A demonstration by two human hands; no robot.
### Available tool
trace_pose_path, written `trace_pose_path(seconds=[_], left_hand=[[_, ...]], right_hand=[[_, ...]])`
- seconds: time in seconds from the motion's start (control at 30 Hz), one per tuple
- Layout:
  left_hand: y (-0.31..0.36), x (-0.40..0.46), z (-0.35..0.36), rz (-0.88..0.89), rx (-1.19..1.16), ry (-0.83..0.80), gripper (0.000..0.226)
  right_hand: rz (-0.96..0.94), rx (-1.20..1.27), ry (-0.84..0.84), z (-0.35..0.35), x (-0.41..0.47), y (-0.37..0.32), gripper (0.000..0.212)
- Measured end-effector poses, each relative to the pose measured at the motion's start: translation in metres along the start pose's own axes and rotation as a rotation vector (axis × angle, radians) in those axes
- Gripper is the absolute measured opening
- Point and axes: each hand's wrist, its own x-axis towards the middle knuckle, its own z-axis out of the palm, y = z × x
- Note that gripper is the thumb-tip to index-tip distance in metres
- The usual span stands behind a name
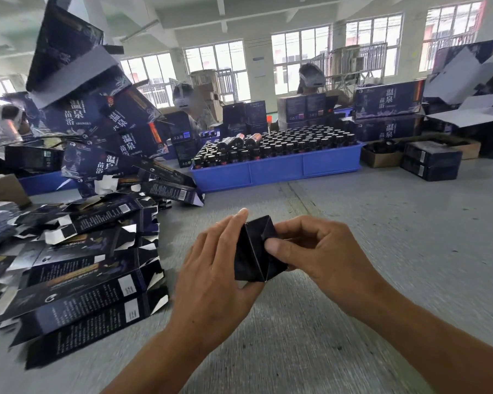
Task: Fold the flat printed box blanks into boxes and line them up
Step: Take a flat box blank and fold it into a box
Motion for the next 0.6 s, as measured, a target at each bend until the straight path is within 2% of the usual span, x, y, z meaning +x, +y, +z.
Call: trace_pose_path(seconds=[0.13,0.27,0.33,0.4,0.5,0.53,0.6], left_hand=[[-0.001,0.000,0.000,-0.024,-0.031,-0.002,0.090],[-0.004,0.000,0.002,0.071,0.004,-0.072,0.084],[-0.007,0.000,0.003,0.167,0.023,-0.132,0.085],[-0.008,0.003,0.001,0.202,0.057,-0.140,0.089],[-0.009,0.006,-0.002,0.024,0.032,-0.028,0.086],[-0.009,0.008,-0.004,-0.101,-0.030,0.014,0.079],[-0.008,0.011,-0.009,-0.400,-0.300,0.000,0.068]], right_hand=[[0.006,-0.043,-0.031,-0.001,0.000,0.000,0.025],[-0.046,-0.232,-0.044,0.003,-0.004,0.005,0.068],[-0.030,-0.234,-0.051,0.005,-0.003,0.009,0.069],[0.050,-0.117,-0.001,0.004,0.002,0.012,0.061],[0.230,0.206,0.064,-0.007,0.013,0.016,0.048],[0.262,0.253,0.049,-0.010,0.016,0.018,0.044],[0.320,0.258,-0.020,-0.013,0.018,0.022,0.043]])
